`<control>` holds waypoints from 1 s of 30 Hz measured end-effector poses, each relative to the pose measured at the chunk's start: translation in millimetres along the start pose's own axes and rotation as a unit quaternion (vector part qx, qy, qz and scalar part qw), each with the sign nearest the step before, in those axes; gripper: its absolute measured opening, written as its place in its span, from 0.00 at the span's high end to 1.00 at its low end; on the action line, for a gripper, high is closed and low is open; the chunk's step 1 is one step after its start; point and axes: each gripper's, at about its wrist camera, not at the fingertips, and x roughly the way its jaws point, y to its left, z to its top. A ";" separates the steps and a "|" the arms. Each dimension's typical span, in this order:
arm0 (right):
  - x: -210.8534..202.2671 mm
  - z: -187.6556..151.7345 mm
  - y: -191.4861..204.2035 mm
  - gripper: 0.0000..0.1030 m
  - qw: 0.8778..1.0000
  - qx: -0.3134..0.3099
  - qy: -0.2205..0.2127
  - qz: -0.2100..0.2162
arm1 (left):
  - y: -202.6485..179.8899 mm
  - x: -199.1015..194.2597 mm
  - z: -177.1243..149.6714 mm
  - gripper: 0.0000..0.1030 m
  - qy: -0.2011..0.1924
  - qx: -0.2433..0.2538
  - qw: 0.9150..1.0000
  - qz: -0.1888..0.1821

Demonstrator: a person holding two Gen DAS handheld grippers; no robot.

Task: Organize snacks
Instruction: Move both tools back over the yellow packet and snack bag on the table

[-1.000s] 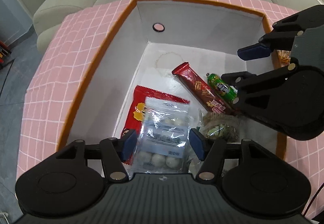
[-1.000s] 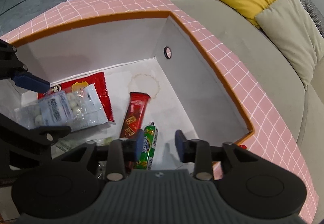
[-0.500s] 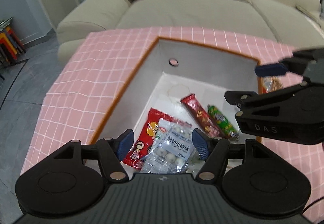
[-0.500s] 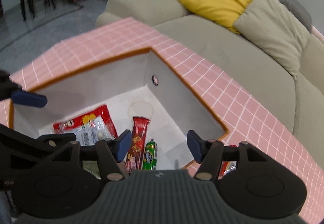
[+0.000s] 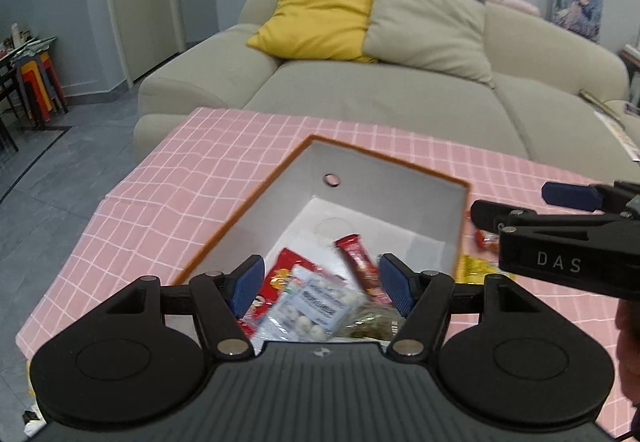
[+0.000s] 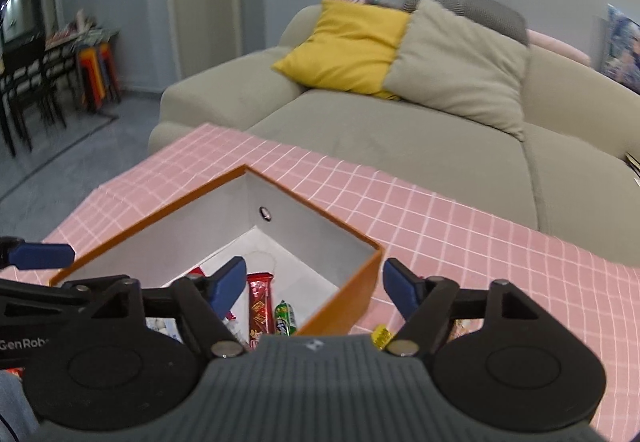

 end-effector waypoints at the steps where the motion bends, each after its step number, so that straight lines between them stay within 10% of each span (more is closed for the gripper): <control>1: -4.7 -3.6 -2.2 0.28 1.000 0.005 -0.004 -0.001 | -4.1 -2.6 -1.8 0.25 -0.004 0.003 1.000 -0.005; 30: -24.8 -121.3 -111.0 0.32 0.994 0.057 0.042 -0.088 | -130.6 23.1 -43.7 0.25 0.034 0.064 0.990 -0.117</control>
